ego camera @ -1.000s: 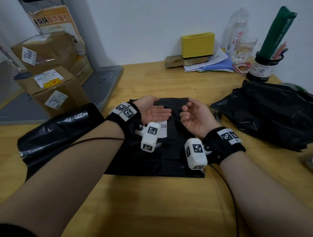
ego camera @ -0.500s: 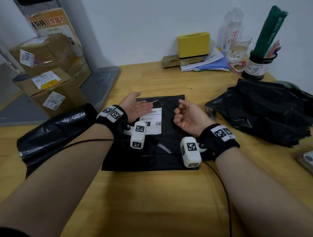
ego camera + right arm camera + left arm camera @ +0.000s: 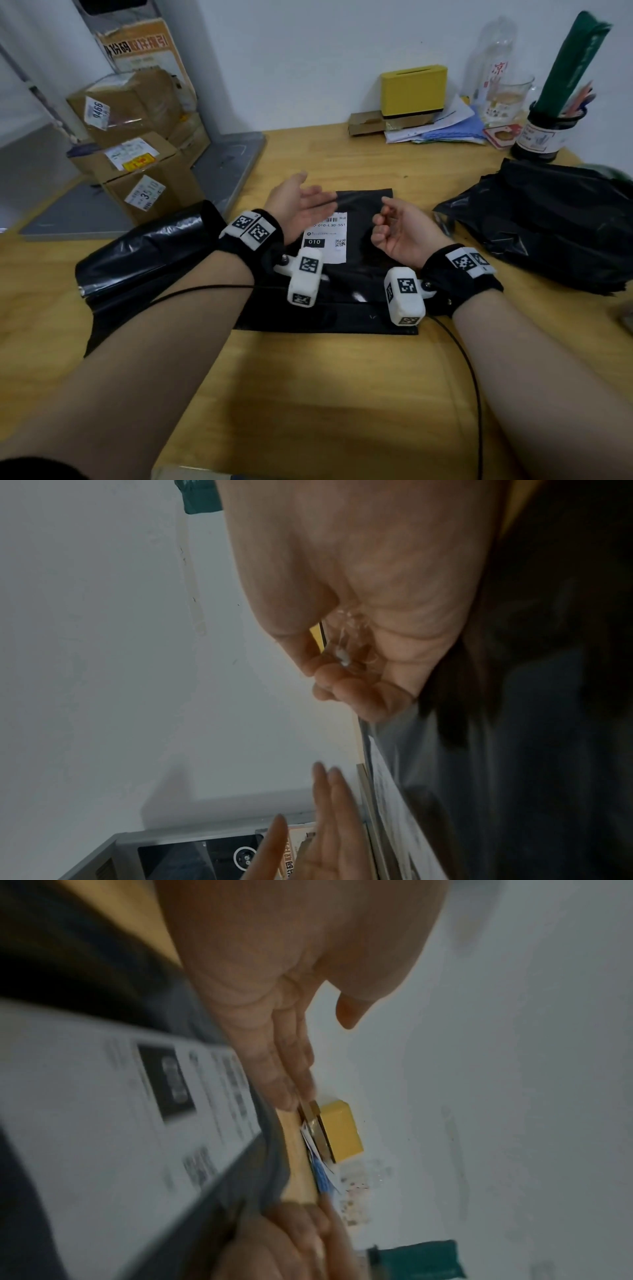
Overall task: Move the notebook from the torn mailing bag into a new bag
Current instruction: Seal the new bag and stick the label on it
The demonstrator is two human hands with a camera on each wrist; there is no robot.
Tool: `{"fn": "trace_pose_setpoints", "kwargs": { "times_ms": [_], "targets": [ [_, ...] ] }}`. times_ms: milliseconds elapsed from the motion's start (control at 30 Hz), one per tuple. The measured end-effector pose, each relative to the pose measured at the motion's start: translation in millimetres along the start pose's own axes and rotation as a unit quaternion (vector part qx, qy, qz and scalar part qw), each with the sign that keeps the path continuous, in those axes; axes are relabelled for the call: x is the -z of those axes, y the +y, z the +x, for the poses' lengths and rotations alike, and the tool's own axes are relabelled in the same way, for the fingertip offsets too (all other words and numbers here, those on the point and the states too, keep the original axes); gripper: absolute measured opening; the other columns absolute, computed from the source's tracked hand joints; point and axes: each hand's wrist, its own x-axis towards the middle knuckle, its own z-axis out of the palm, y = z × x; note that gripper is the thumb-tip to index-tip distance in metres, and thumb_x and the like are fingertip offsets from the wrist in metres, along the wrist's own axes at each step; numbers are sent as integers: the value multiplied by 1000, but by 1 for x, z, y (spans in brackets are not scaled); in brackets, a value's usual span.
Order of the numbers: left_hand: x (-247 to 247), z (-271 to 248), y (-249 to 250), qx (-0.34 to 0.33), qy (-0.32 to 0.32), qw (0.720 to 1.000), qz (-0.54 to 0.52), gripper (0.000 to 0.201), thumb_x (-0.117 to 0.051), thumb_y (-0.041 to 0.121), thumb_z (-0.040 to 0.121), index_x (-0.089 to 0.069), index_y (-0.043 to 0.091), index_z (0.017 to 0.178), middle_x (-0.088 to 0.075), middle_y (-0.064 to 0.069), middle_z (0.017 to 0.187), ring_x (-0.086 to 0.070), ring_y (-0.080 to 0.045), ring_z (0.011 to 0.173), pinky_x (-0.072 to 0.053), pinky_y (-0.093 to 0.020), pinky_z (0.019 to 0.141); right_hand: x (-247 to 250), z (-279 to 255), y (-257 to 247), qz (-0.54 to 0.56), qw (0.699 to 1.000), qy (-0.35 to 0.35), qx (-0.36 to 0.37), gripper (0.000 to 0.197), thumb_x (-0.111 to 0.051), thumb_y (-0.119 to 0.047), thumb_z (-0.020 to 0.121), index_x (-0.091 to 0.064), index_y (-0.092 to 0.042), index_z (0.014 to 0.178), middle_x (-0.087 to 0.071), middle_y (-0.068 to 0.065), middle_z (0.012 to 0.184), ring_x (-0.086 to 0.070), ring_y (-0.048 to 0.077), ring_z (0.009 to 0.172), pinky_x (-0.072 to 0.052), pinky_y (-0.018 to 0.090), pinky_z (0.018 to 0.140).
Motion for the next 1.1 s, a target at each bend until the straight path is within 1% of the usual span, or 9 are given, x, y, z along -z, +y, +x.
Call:
{"fn": "trace_pose_setpoints", "kwargs": {
  "times_ms": [100, 333, 567, 733, 800, 867, 967, 1033, 1100],
  "targets": [
    [-9, -9, -17, 82, -31, 996, -23, 50, -41, 36, 106, -51, -8, 127, -67, -26, 120, -67, -35, 110, -56, -41, 90, 0, -1, 0, -6, 1000, -3, 0, 35, -53, -26, 103, -45, -17, 70, -46, 2, 62, -38, 12, 45, -37, 21, 43],
    [18, -33, -28, 157, -55, 986, 0, 52, -34, 33, 108, -51, -11, 129, -70, -24, 116, -72, -31, 104, -61, -38, 81, 0, -3, -1, -15, 1000, -3, -4, 35, -52, -26, 103, -45, -17, 70, -45, 2, 62, -38, 12, 46, -37, 21, 45],
    [31, -72, -39, 165, -67, 983, 37, 38, -36, 21, 106, -52, -6, 128, -72, -19, 115, -70, -34, 106, -56, -41, 90, -7, -7, 4, -42, 999, 29, 11, 36, -51, -24, 104, -44, -16, 70, -45, 2, 61, -38, 12, 47, -39, 20, 45],
    [31, -89, -41, 149, -51, 986, 47, 37, -39, 23, 106, -52, -3, 128, -73, -18, 112, -71, -37, 102, -61, -39, 80, -20, -18, 9, -153, 983, 88, 43, 37, -51, -25, 104, -46, -16, 69, -45, 3, 64, -36, 13, 49, -41, 24, 47],
    [24, -91, -42, 129, -34, 990, 43, 36, -41, 22, 105, -51, -4, 128, -74, -20, 109, -70, -38, 102, -60, -41, 82, -21, -33, 4, -183, 978, 87, 47, 36, -53, -29, 103, -48, -18, 69, -48, 2, 63, -38, 13, 50, -41, 25, 50],
    [15, -91, -44, 95, -4, 995, 32, 35, -42, 19, 104, -48, -4, 130, -72, -22, 111, -70, -38, 102, -62, -41, 75, -20, -53, -5, -229, 967, 91, 66, 34, -57, -32, 101, -52, -18, 71, -53, 0, 62, -41, 12, 47, -38, 22, 45],
    [1, -84, -46, 57, 28, 998, 17, 39, -41, 14, 104, -43, -3, 139, -63, -20, 128, -68, -36, 107, -62, -38, 58, -14, -82, -27, -337, 926, 119, 124, 26, -60, -32, 100, -62, -14, 81, -56, -1, 64, -38, 9, 42, -25, 20, 38],
    [-12, -78, -45, 40, 32, 999, 8, 42, -41, 14, 104, -40, -2, 143, -58, -15, 133, -65, -32, 112, -62, -41, 68, -4, -94, -45, -376, 901, 147, 159, 21, -61, -25, 100, -69, -6, 94, -56, 1, 67, -37, 10, 45, -25, 22, 40],
    [-30, -75, -42, 33, 19, 999, 6, 36, -44, 14, 103, -46, 3, 137, -59, -9, 116, -63, -27, 107, -58, -45, 87, 6, -103, -67, -382, 881, 195, 199, 17, -60, -15, 100, -70, -1, 101, -60, 7, 72, -42, 13, 49, -32, 25, 43]
  ]
}}
